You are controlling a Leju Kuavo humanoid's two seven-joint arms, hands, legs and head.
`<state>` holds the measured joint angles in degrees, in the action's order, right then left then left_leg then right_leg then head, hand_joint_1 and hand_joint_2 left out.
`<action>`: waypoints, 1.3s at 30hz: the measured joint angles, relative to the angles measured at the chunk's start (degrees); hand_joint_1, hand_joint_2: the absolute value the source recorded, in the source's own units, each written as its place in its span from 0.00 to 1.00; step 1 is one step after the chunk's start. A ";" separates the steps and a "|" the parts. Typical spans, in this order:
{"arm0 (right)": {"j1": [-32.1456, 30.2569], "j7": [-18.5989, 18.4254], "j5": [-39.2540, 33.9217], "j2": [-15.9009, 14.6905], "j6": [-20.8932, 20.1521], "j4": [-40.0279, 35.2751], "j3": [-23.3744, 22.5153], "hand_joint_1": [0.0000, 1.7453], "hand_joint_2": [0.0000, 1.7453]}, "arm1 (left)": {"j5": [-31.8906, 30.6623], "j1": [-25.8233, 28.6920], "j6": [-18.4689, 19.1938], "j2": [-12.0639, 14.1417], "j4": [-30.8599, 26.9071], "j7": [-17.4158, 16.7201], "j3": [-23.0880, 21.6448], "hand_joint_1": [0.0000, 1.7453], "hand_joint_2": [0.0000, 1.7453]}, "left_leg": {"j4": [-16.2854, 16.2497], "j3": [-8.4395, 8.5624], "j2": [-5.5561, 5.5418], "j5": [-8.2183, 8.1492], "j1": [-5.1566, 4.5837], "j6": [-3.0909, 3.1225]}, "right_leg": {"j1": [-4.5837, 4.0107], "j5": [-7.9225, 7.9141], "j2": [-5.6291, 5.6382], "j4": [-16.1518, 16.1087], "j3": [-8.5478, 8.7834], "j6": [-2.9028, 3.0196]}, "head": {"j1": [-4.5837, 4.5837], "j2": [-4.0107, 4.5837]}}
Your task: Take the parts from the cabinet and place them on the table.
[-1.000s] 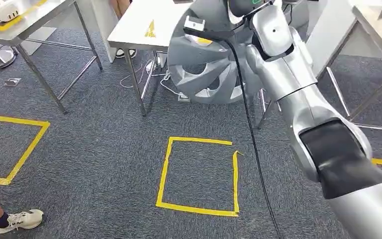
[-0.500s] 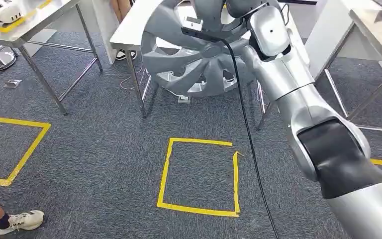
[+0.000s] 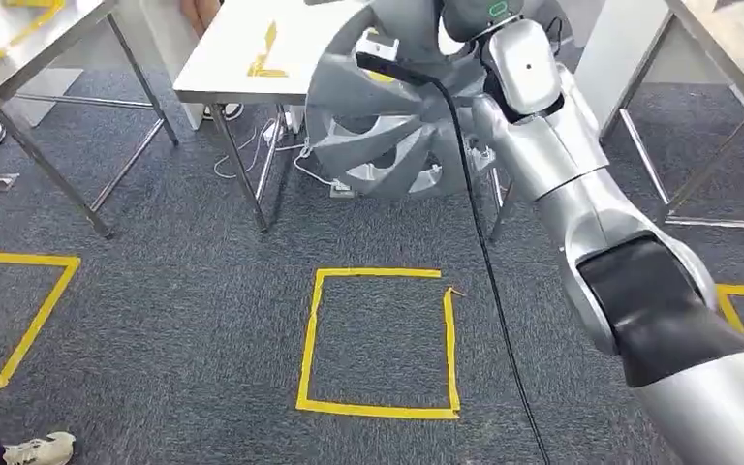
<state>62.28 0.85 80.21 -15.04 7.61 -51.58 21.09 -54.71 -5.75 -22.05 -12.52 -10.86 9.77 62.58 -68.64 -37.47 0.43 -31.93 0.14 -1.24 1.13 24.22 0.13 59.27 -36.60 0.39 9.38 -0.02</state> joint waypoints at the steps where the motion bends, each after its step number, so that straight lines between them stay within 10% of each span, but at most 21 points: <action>1: -0.40 0.02 -0.19 -0.04 -0.11 -0.37 -0.13 1.00 1.00 | 0.00 0.06 -0.02 0.02 0.00 0.02 0.00 0.00 1.00 | -4.50 -2.50 -0.02 -1.80 0.00 -0.15 | -0.12 0.13 0.31 0.02 0.15 0.18 | -0.02 0.00; 4: -1.36 0.02 -0.48 -0.09 -0.42 -0.92 -0.22 1.00 1.00 | 0.00 0.24 -0.02 0.02 0.00 0.09 0.00 0.00 1.00 | -6.70 -5.24 -0.18 -0.53 -0.01 0.14 | -0.35 0.38 1.56 0.11 0.38 0.29 | -0.15 0.00; 7: -1.23 -0.11 -0.52 -0.07 -0.94 -1.51 -0.35 1.00 1.00 | 0.00 0.24 0.00 0.09 0.00 0.09 0.00 0.00 1.00 | 7.63 0.31 -2.65 7.96 -0.11 1.06 | -0.29 0.51 2.98 0.14 0.52 0.08 | -0.26 0.00; 9: -1.17 -0.42 -0.44 -0.09 -1.47 -1.51 -0.39 1.00 1.00 | -0.02 0.14 0.04 0.26 -0.04 0.09 0.00 0.00 1.00 | 8.62 0.86 -3.65 4.90 -0.32 1.26 | -0.19 0.46 3.95 0.18 0.01 -0.65 | -0.33 0.00; 12: -1.32 -1.01 -0.17 -0.22 -1.55 -1.59 -0.44 1.00 1.00 | -0.07 0.16 0.04 0.26 -0.04 0.02 0.00 0.00 1.00 | 9.30 1.71 -2.42 7.09 -0.06 2.10 | -0.33 0.26 5.47 -0.14 0.07 -1.90 | -0.55 0.00; 15: -0.90 -1.03 -0.57 -0.72 -1.35 -1.99 -0.90 1.00 1.00 | -0.07 -0.19 0.04 0.24 -0.13 -0.04 0.00 0.00 1.00 | 10.15 2.17 -0.98 7.43 0.13 2.81 | -0.31 4.56 1.23 6.75 -3.29 -2.54 | 0.02 0.00; 18: -1.45 -1.01 -0.70 -0.79 -1.49 -2.05 -0.90 1.00 1.00 | 0.00 -0.08 -0.04 0.26 -0.15 -0.18 0.00 0.00 1.00 | 9.85 2.19 0.65 7.01 0.13 3.02 | -0.04 7.64 0.65 16.99 -8.55 -3.27 | 0.09 0.00; 22: -0.94 -1.16 -1.29 -0.83 -1.51 -2.58 -1.22 1.00 1.00 | 0.00 -0.17 -0.07 0.20 -0.13 0.07 0.00 0.00 1.00 | 8.74 2.20 2.42 6.02 0.30 2.28 | 0.30 -0.32 -1.97 2.04 -1.02 -3.77 | 0.07 0.00; 26: -0.51 -1.66 -1.33 -1.16 -2.95 -2.80 -1.40 1.00 1.00 | 0.37 -0.32 -0.50 0.28 -0.26 1.47 0.04 0.00 1.00 | 8.71 2.51 3.03 5.54 -0.12 0.96 | -0.34 0.40 -1.19 0.30 0.11 -1.74 | -0.11 0.00; 28: -0.33 -1.31 -1.00 -1.20 -3.78 -2.80 -1.31 1.00 1.00 | 0.39 -0.35 -0.83 0.33 -0.35 2.58 0.09 0.00 1.00 | 8.88 2.53 3.05 5.37 -0.29 3.10 | -0.14 0.30 -1.14 0.12 0.21 -1.74 | -0.46 0.00; 30: -0.34 -0.65 -1.00 -1.44 -4.13 -2.80 -1.31 1.00 1.00 | 0.39 -0.40 -1.07 0.35 -0.37 3.26 0.09 0.00 1.00 | 9.21 2.82 3.06 5.75 -0.29 2.08 | -0.19 0.42 -1.11 0.11 0.26 -1.47 | -0.50 0.00; 39: -9.81 1.76 -4.85 -7.12 -0.18 -9.87 -2.38 1.00 1.00 | -2.05 0.06 -1.42 0.15 -0.37 4.11 0.04 0.00 1.00 | 9.23 2.67 2.67 5.26 -0.65 2.44 | 0.10 0.59 -1.65 -0.33 0.57 -1.97 | -0.70 0.00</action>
<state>52.47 2.62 75.37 -22.16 7.43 -61.45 18.71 -56.76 -5.69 -23.48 -12.37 -11.23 13.88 62.62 -59.41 -34.80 3.10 -26.67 -0.51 1.20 1.24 24.80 -1.53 58.94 -36.03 -1.58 8.68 -0.02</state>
